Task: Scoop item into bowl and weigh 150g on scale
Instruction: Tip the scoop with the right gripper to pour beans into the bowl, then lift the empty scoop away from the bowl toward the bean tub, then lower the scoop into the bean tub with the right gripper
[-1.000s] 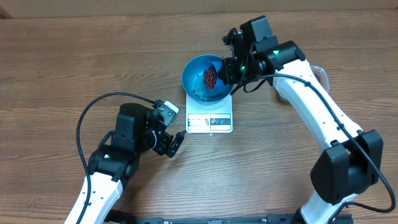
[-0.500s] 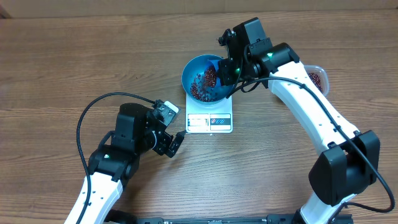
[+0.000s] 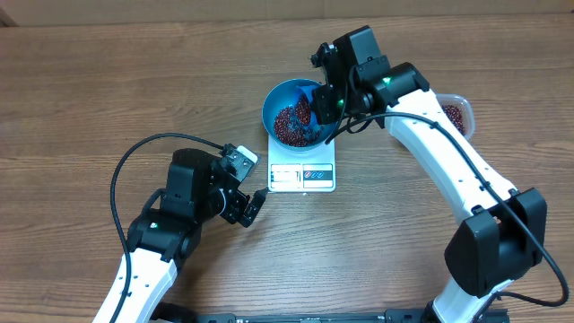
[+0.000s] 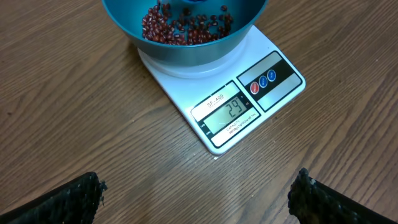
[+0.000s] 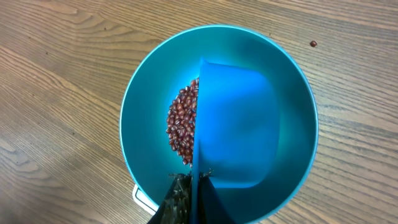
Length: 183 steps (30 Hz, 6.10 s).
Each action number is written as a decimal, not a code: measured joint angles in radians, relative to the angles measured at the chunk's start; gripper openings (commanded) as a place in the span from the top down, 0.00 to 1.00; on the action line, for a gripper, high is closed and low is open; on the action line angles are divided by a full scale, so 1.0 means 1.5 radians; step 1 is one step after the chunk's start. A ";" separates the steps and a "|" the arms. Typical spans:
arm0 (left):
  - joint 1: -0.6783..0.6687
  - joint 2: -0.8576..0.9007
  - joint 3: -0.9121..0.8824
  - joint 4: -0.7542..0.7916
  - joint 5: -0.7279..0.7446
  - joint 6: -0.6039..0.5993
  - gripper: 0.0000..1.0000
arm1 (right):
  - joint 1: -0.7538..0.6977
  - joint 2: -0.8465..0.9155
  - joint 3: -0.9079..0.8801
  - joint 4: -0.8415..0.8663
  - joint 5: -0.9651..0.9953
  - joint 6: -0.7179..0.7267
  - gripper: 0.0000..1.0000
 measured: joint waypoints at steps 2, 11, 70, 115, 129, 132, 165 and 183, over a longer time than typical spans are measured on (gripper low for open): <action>0.000 0.000 0.000 0.000 0.000 0.000 0.00 | 0.000 0.000 0.000 0.002 0.006 -0.002 0.96; 0.000 0.000 0.000 0.000 0.000 0.000 0.00 | 0.003 0.000 0.000 0.002 0.021 -0.023 0.96; 0.000 0.000 0.000 0.000 0.000 0.000 0.01 | 0.014 0.000 0.006 0.000 0.101 -0.063 0.96; 0.000 0.000 0.000 0.000 0.000 0.000 0.01 | 0.168 0.000 0.042 -0.029 0.422 -0.097 0.96; 0.000 0.000 0.000 0.000 0.000 0.000 0.01 | 0.205 0.000 0.042 -0.035 0.492 -0.097 0.96; 0.000 0.000 0.000 0.000 0.000 0.000 0.01 | 0.201 0.000 0.042 -0.035 0.455 -0.098 0.96; 0.000 0.000 0.000 0.000 0.000 0.000 0.00 | -0.288 -0.137 0.042 -0.115 0.128 -0.064 0.96; 0.000 0.000 0.000 0.000 0.000 0.000 0.00 | -0.311 -0.088 -0.018 -0.139 0.231 -0.064 0.96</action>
